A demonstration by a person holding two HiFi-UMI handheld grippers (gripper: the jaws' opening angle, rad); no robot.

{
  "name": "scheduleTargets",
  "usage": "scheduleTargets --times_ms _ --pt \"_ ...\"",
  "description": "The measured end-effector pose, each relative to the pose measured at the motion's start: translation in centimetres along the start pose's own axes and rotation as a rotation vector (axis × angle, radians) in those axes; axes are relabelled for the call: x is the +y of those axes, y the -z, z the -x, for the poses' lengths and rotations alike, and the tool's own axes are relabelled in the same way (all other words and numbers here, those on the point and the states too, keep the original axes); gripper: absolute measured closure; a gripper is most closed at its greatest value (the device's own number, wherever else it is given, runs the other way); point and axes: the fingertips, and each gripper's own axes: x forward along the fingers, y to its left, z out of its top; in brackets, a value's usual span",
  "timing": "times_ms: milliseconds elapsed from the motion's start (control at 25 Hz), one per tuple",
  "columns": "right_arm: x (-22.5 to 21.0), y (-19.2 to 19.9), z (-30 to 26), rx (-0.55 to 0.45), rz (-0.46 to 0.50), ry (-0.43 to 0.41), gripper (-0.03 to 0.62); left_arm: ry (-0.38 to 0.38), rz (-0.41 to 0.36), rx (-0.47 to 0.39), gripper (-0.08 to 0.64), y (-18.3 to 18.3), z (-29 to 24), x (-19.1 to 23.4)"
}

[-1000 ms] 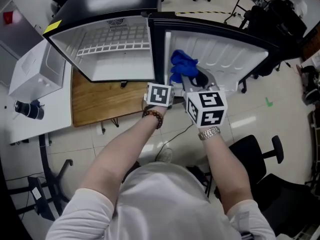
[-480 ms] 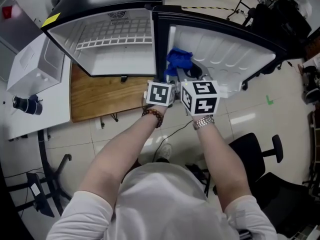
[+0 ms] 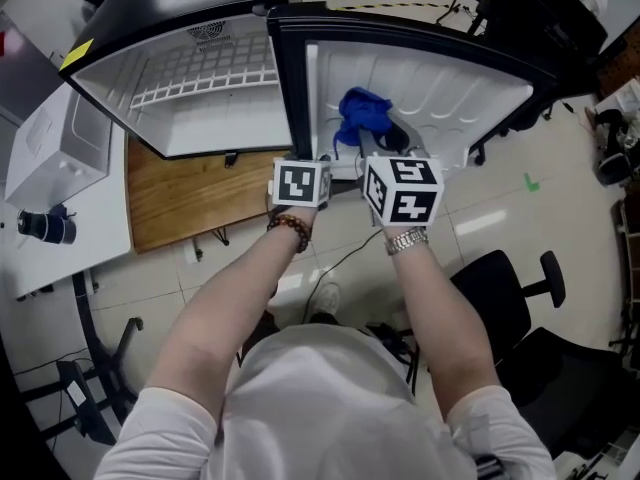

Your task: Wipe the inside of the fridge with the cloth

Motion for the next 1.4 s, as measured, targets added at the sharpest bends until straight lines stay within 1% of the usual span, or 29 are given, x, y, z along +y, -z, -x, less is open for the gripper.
scheduleTargets --times_ms 160,400,920,1240,1400 --pt "-2.8 0.1 1.1 -0.007 -0.03 0.055 0.506 -0.002 0.008 0.016 0.423 0.4 0.0 0.0" --pt "-6.0 0.4 2.6 -0.014 -0.042 0.121 0.506 -0.005 0.001 0.022 0.423 0.4 0.0 0.0" --pt "-14.8 0.9 6.6 -0.018 -0.066 0.282 0.506 -0.018 -0.001 0.028 0.425 0.3 0.0 0.0" --pt "-18.9 1.4 8.8 -0.01 -0.072 0.373 0.506 -0.022 0.001 0.036 0.426 0.4 0.0 0.1" --pt "-19.4 1.7 9.2 -0.006 -0.059 0.388 0.506 -0.024 0.003 0.036 0.426 0.4 0.1 0.1"
